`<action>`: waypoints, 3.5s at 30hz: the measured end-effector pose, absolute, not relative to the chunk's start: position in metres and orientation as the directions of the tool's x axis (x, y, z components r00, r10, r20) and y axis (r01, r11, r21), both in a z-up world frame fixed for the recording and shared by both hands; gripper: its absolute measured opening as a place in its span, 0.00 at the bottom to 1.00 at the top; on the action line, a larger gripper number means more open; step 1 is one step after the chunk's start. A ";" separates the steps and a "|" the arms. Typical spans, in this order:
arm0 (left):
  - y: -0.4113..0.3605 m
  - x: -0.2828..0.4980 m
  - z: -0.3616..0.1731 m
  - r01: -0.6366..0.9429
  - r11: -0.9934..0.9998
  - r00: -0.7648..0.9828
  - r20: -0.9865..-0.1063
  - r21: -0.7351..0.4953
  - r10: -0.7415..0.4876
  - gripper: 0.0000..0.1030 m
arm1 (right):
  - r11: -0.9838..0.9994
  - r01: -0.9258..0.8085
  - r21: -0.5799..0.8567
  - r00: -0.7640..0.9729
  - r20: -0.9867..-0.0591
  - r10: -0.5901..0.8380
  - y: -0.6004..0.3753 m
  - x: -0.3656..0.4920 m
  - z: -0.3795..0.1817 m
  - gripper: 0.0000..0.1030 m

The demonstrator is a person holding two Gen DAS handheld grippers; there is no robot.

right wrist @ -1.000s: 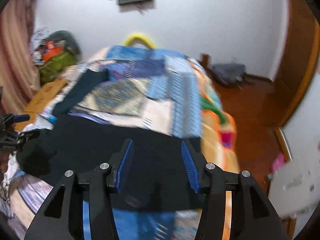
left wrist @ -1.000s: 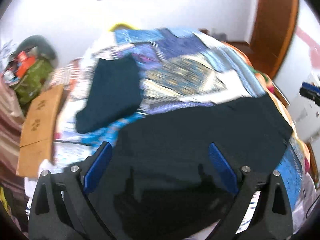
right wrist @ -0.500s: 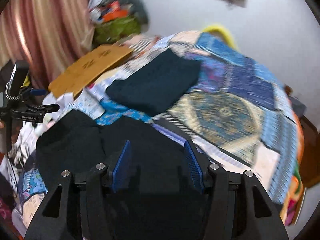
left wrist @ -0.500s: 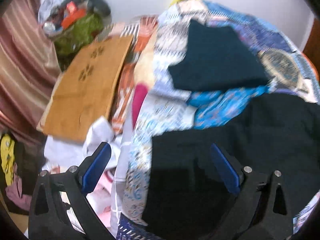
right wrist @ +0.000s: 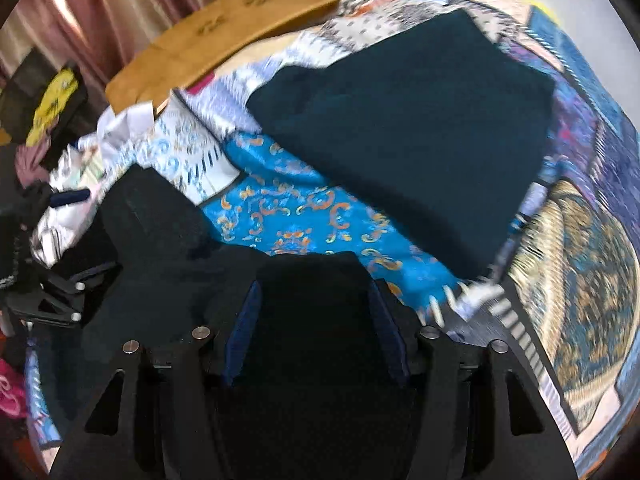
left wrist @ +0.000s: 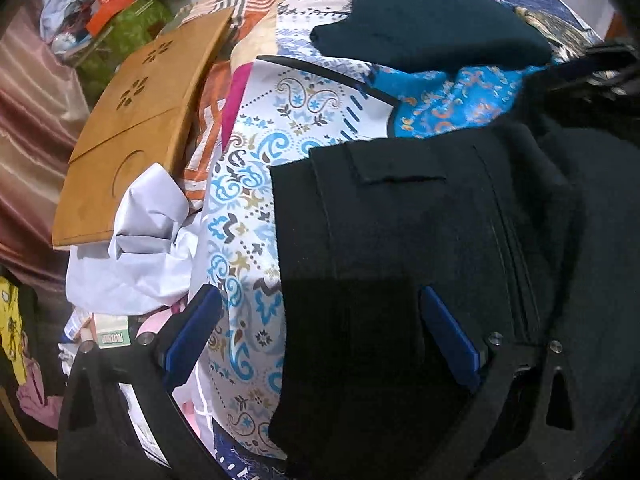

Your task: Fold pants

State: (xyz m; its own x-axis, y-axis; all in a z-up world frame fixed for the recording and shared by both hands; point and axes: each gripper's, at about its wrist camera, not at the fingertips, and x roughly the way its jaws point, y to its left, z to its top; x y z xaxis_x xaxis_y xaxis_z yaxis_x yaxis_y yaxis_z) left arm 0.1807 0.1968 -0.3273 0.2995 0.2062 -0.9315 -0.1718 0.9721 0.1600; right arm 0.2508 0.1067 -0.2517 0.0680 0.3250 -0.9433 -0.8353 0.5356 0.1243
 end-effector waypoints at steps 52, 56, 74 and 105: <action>0.164 0.084 -0.273 -0.446 0.894 0.410 -0.899 -0.053 0.151 0.13 | 0.695 -0.688 0.208 0.256 -0.827 0.501 -0.069 0.101 -0.198 0.51; 0.166 0.075 -0.275 -0.441 0.896 0.407 -0.902 -0.054 0.146 0.14 | 0.694 -0.686 0.219 0.249 -0.825 0.507 -0.070 0.100 -0.200 0.52; 0.196 0.149 -0.232 -0.288 0.958 0.485 -0.864 -0.011 0.136 0.51 | 0.728 -0.639 0.248 0.270 -0.814 0.515 -0.058 0.134 -0.184 0.52; 0.127 0.214 -0.231 -0.204 0.963 0.469 -0.845 0.178 0.256 0.82 | 0.916 -0.329 0.230 0.437 -0.822 0.364 -0.210 0.115 -0.191 0.52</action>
State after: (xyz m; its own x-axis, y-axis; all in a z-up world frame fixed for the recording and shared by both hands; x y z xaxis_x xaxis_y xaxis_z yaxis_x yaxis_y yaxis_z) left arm 0.2136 0.1270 -0.2314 0.4693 0.2555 -0.8453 -0.2039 0.9627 0.1779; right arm 0.1147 -0.2104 -0.1914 0.4374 0.3637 -0.8224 -0.3291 0.9159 0.2301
